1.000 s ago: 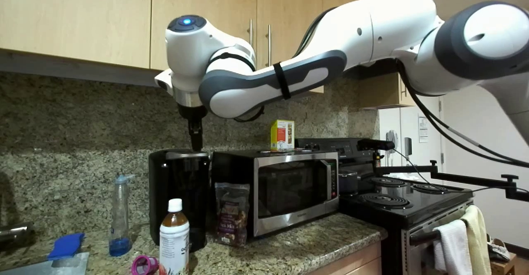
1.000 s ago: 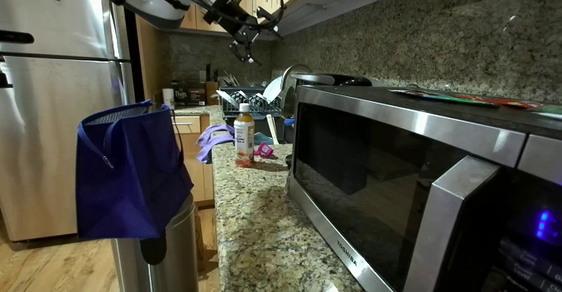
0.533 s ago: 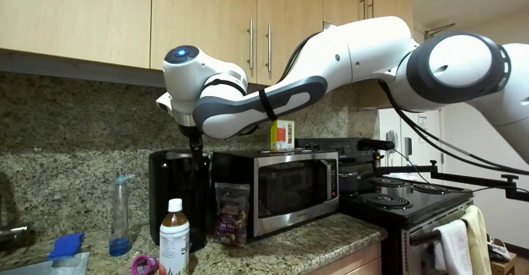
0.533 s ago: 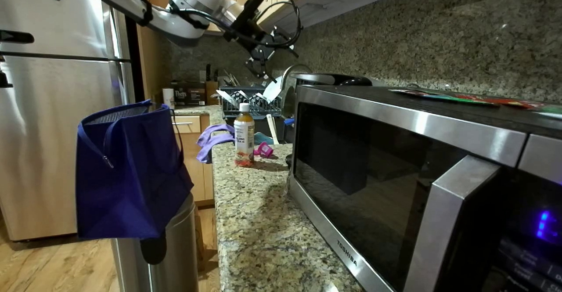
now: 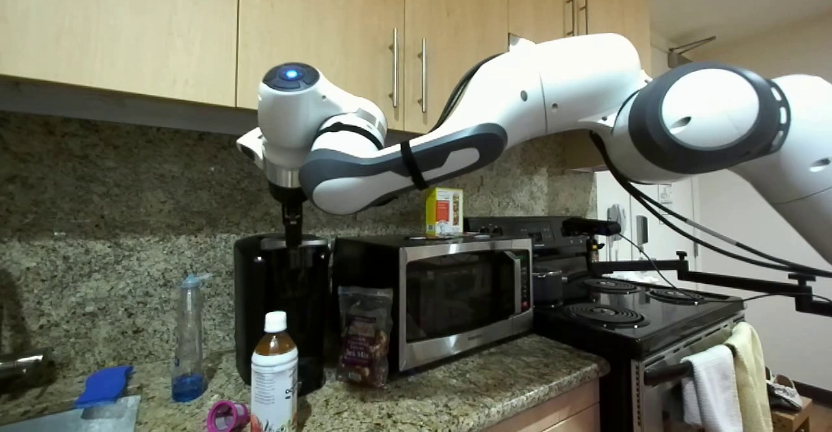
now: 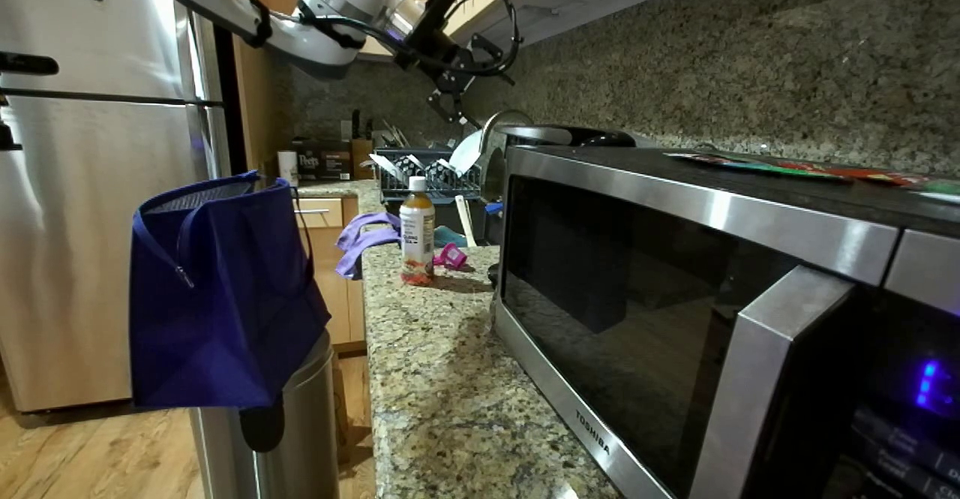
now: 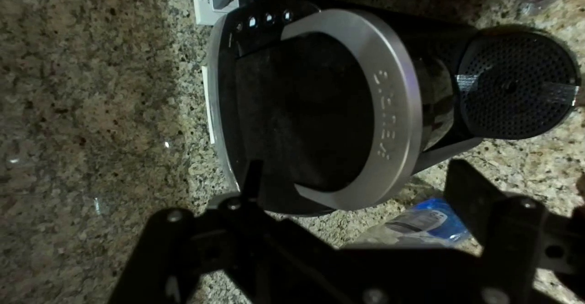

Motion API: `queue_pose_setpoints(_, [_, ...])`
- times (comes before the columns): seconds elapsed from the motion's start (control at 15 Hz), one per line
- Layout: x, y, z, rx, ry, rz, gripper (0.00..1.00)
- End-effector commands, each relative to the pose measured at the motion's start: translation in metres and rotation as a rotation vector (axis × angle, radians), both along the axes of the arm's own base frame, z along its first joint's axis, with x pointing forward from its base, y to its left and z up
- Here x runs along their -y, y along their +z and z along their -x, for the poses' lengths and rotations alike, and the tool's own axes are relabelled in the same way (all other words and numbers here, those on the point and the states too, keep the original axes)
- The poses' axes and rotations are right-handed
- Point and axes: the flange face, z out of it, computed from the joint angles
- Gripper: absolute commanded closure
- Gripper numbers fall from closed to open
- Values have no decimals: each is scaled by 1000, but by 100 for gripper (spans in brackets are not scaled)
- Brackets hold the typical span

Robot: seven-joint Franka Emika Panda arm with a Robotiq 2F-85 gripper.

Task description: Open the black coffeemaker

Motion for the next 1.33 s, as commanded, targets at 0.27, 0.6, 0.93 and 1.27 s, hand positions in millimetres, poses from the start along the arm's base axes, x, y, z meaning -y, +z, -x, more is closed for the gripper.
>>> queue_pose_setpoints(0.27, [7, 2, -5, -9, 13, 4, 0])
queue_pose_setpoints(0.6, [6, -16, -6, -49, 11, 2, 0])
queue_pose_setpoints(0.93, [16, -8, -14, 12, 5, 54, 0])
queue_pose_setpoints(1.27, [30, 1, -21, 56, -15, 111, 0])
